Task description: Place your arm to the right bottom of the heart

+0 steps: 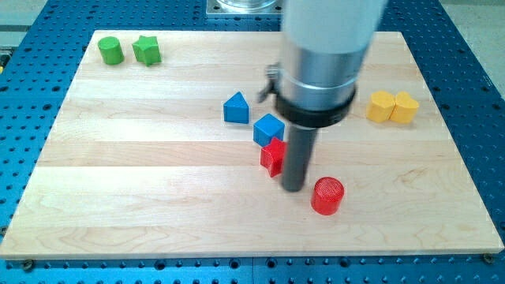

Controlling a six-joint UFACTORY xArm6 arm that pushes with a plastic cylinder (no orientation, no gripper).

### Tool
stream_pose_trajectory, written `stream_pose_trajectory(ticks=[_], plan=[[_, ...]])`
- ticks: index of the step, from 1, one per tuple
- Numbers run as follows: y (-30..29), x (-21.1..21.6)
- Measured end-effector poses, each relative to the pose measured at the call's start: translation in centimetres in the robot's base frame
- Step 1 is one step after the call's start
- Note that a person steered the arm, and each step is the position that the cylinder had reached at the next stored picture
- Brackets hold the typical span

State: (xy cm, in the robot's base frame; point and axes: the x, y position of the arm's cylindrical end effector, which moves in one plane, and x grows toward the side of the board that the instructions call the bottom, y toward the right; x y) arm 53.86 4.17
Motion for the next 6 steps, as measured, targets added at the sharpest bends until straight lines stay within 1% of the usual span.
stream_pose_trajectory(ticks=[1, 2, 3, 4, 5, 6], plan=[[-4.9, 0.7], [-2.9, -2.0], [5.0, -4.9], [11.2, -5.7], [18.8, -7.3], [22.9, -9.4]])
